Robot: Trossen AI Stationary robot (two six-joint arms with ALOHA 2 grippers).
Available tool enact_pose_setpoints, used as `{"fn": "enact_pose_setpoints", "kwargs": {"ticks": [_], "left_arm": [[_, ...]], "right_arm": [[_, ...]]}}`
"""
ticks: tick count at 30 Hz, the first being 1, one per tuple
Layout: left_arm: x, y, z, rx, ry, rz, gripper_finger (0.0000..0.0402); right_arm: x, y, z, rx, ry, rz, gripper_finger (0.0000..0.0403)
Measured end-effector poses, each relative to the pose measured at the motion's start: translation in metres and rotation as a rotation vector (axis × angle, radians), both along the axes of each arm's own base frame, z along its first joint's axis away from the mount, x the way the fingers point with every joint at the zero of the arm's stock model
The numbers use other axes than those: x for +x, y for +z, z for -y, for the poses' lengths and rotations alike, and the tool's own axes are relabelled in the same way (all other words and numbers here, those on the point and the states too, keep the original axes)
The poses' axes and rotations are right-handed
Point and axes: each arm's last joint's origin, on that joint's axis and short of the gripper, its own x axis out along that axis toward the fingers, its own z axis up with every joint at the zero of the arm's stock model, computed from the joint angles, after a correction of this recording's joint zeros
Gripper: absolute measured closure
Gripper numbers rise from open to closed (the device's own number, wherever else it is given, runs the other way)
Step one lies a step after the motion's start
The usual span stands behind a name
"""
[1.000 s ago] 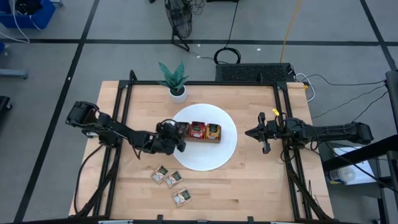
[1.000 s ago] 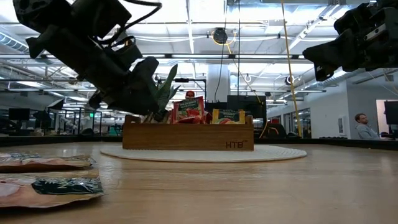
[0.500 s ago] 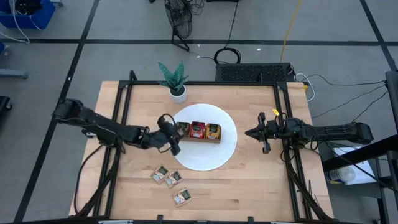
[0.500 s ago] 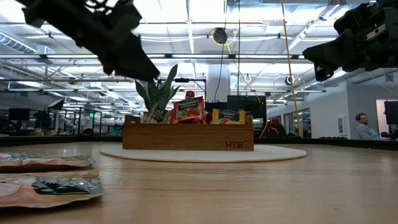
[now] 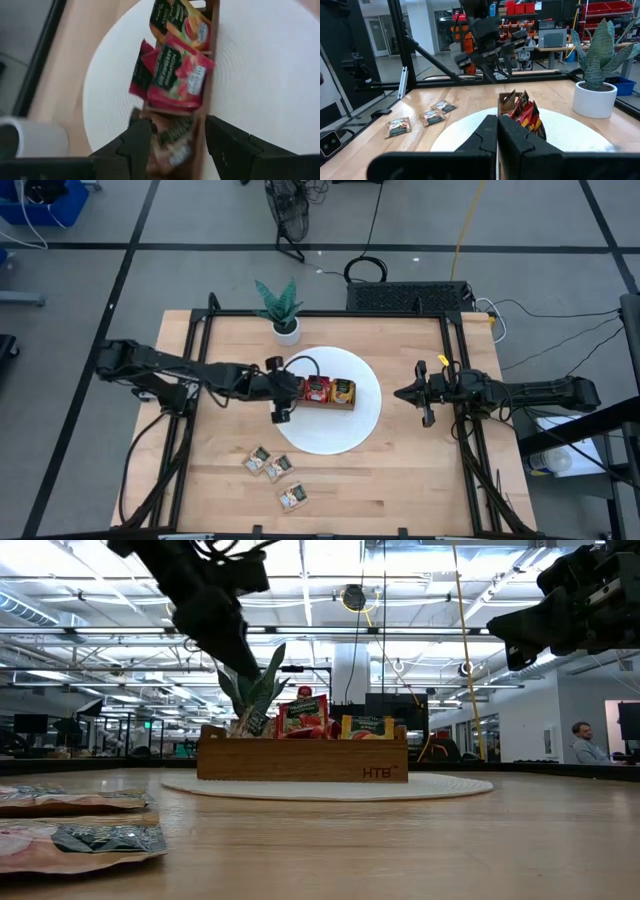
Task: Pick & Place Tea
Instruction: Put the brown tea bag into the left section of the wooden organizer
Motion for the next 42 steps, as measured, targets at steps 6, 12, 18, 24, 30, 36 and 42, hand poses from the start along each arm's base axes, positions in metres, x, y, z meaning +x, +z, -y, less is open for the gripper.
{"fn": "enact_pose_setpoints", "kwargs": {"ticks": [6,12,18,24,30,36,42], "left_arm": [[0.009,-0.013,0.0,0.2,-0.139,-0.092,0.0213],[0.013,-0.024,-0.005,0.224,-0.159,-0.148,0.0213],[0.015,-0.03,-0.011,0.229,-0.155,-0.177,0.0213],[0.012,-0.032,-0.014,0.174,-0.181,-0.205,0.0213],[0.012,-0.035,-0.015,0.14,-0.191,-0.218,0.0213],[0.013,-0.035,-0.015,0.145,-0.194,-0.216,0.0222],[0.012,-0.035,-0.014,0.14,-0.198,-0.217,0.0297]], "right_arm": [[0.0,0.0,0.0,0.0,0.0,0.0,0.0399],[0.0,0.0,0.0,0.0,0.0,0.002,0.0399],[0.0,0.0,0.0,0.0,0.0,0.002,0.0399],[0.0,0.0,0.0,0.0,0.0,0.002,0.0398],[0.0,0.0,0.0,0.0,0.0,0.002,0.0398],[0.0,0.0,0.0,0.0,0.0,0.002,0.0398],[0.0,0.0,0.0,0.0,0.0,0.002,0.0399]]}}
